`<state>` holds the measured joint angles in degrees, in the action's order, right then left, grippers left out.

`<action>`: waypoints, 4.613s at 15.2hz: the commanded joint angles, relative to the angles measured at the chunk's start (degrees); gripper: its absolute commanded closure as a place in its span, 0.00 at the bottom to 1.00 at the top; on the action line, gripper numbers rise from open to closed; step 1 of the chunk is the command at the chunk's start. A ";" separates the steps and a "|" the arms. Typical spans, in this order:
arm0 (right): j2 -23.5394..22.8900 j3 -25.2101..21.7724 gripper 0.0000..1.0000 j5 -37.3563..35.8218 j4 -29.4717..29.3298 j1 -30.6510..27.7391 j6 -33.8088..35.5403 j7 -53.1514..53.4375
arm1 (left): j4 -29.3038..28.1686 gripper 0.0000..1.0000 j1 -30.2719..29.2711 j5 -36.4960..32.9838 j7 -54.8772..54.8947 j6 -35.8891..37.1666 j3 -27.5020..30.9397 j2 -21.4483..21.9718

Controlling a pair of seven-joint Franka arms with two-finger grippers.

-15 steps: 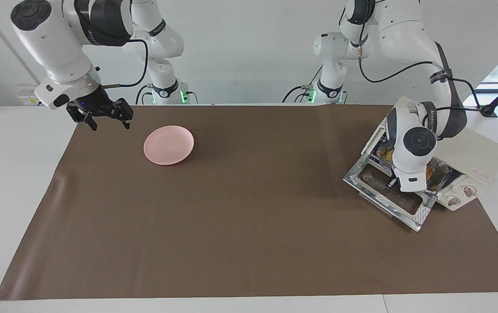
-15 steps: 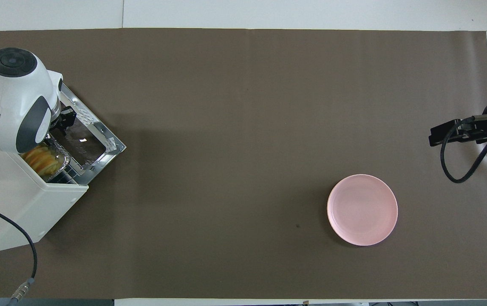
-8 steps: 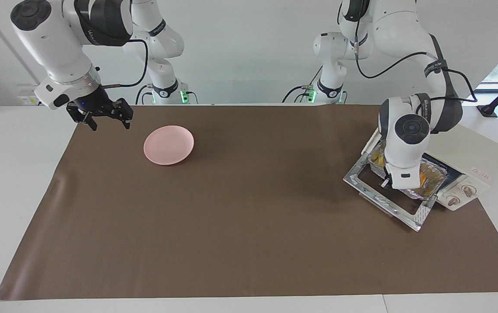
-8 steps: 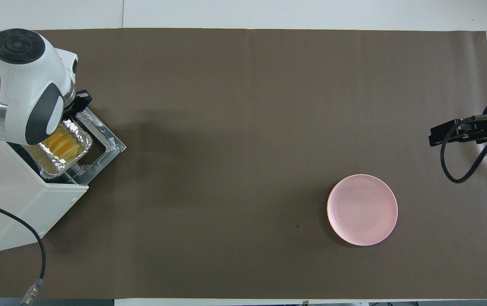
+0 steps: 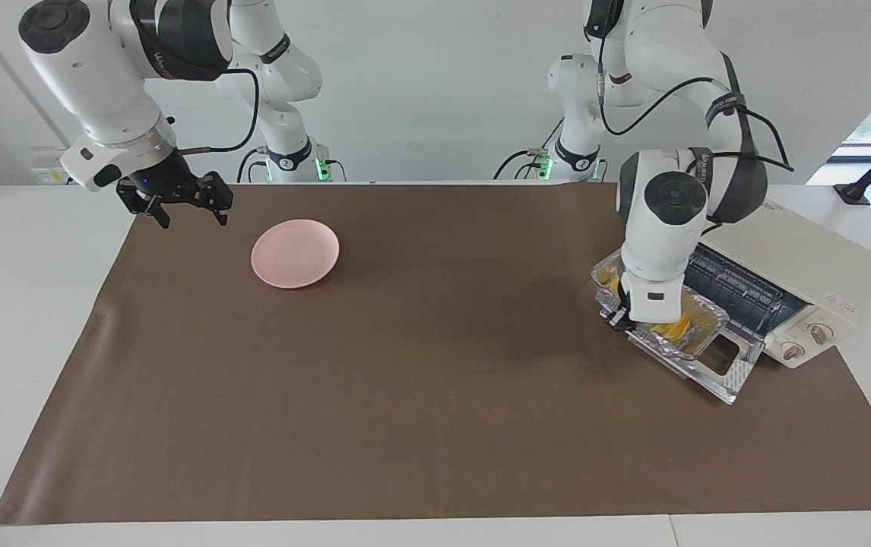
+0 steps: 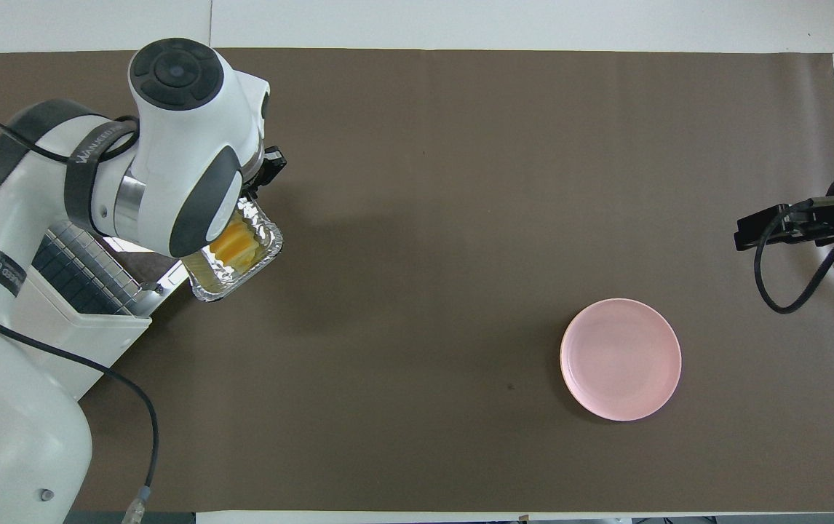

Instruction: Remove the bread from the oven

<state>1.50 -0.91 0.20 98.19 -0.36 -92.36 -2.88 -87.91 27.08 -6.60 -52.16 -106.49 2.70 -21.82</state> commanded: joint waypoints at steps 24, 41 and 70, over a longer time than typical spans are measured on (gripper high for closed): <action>0.44 0.55 0.00 -1.08 -0.01 -0.69 0.61 -1.08 | 3.52 1.00 28.55 -5.34 13.83 -18.31 0.55 -9.80; 0.44 0.55 0.00 -1.08 -0.01 -0.69 0.52 -1.08 | 8.63 0.00 31.54 -8.76 -5.32 -13.31 1.43 -15.71; -13.00 1.70 0.00 -0.28 13.69 23.81 -29.88 26.15 | -2.18 0.00 -16.45 6.32 53.30 21.47 -0.67 21.64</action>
<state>-11.05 0.95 0.20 108.69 21.40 -119.16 19.87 -88.19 12.68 -3.45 0.09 -87.93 3.64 -1.88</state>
